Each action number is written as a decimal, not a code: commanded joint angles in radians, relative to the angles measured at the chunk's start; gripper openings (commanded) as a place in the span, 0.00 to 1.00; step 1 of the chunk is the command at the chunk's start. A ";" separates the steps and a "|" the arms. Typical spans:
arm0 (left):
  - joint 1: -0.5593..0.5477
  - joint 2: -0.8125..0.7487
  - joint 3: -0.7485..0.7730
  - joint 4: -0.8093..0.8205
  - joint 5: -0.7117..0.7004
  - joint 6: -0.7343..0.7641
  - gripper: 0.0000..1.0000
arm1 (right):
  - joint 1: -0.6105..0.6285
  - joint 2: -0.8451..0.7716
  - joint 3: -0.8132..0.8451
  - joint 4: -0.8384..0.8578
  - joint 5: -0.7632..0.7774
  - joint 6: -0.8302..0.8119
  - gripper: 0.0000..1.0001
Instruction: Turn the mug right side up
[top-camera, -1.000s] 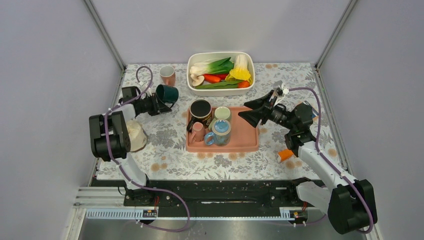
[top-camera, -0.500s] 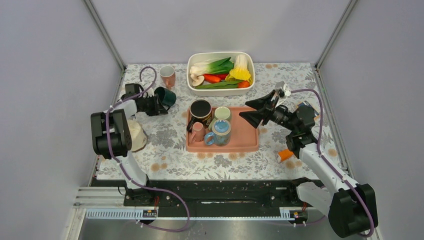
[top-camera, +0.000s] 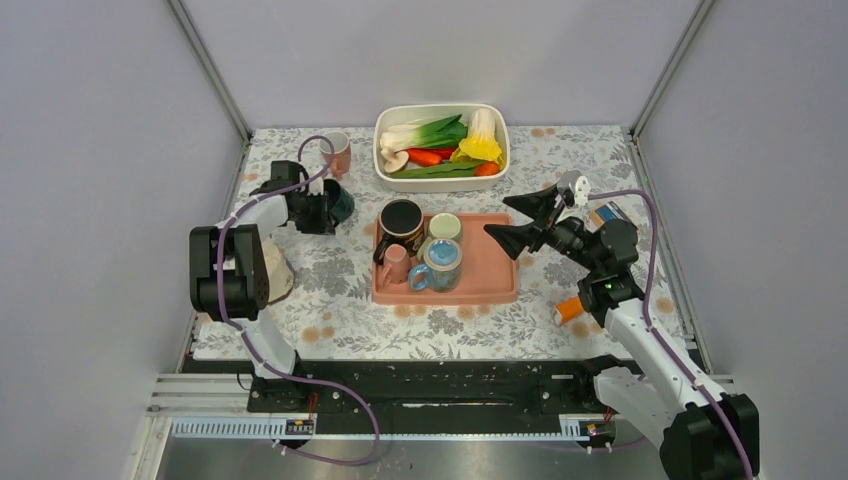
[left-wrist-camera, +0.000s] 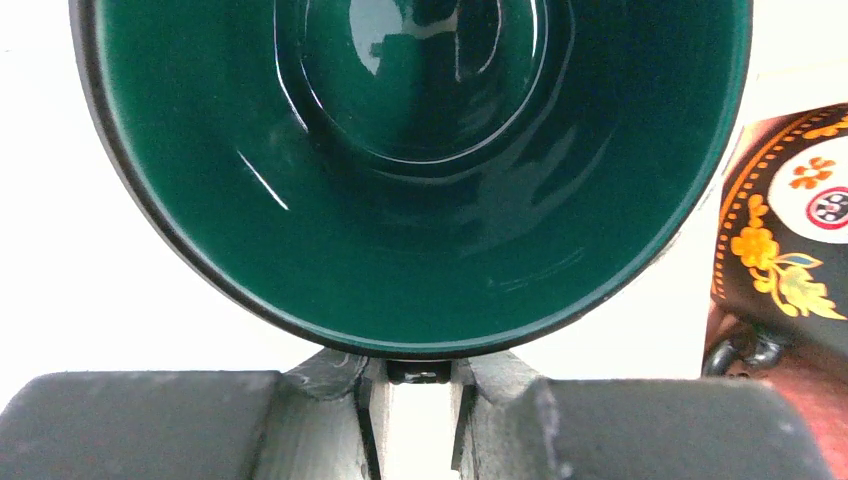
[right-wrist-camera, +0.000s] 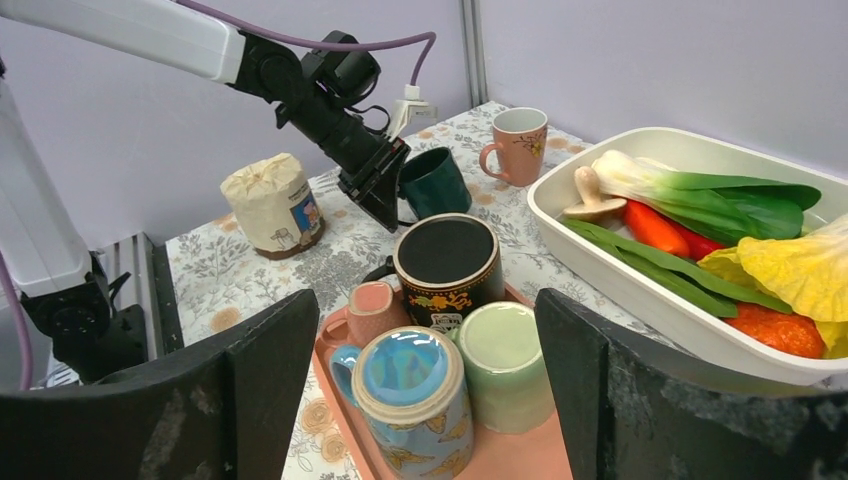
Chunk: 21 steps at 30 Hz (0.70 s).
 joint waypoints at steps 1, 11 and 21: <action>-0.014 -0.069 0.088 -0.019 -0.126 -0.005 0.00 | -0.006 -0.023 -0.012 -0.004 0.037 -0.066 0.90; -0.033 -0.017 0.166 -0.112 -0.238 0.003 0.00 | -0.005 -0.042 -0.029 0.003 0.043 -0.089 0.93; -0.049 0.055 0.205 -0.175 -0.266 0.007 0.00 | -0.006 -0.033 -0.033 0.007 0.040 -0.094 0.93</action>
